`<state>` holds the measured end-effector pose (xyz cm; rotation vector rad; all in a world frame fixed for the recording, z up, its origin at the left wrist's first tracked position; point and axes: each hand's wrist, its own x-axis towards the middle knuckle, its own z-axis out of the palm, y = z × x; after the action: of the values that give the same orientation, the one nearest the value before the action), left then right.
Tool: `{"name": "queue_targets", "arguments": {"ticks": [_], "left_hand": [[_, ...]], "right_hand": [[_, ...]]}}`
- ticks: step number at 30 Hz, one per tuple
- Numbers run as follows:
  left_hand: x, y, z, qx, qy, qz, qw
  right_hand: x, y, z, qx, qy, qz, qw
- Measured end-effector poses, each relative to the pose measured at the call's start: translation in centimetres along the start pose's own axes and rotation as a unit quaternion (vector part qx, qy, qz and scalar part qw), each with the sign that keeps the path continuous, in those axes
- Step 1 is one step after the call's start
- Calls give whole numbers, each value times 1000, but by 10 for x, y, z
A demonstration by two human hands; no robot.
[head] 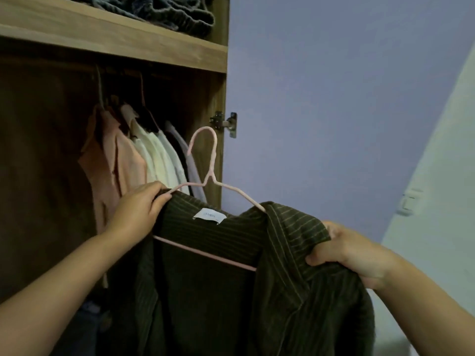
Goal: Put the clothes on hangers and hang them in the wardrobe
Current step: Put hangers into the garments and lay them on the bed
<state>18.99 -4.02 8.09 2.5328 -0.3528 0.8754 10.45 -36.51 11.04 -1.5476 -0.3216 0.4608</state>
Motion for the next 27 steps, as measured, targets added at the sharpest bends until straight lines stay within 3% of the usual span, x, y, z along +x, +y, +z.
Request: {"name": "queue_targets", "arguments": {"ticks": [4,7,12,16,21,27], "left_hand": [[-16,30,29,-8,11,41,999],[-22,51,50,-29,26,72,997],[-20,86,66,-82,37,180,980],[-23,109,74,-122,37,236,963],[-40,145,91,-198,27,308,930],[-76,229,96,-272,-43,372,886]], "right_hand": [[-47,5,-27,-137,71,24,988],[-76,11,-36,-233,173,-2,957],[-119,24,-21,-414,318,-68,850],[-148,42,-4,-499,407,-27,765],[-193,72,22,-546,491,53,677],[-278,103,56,-453,652,69,604]]}}
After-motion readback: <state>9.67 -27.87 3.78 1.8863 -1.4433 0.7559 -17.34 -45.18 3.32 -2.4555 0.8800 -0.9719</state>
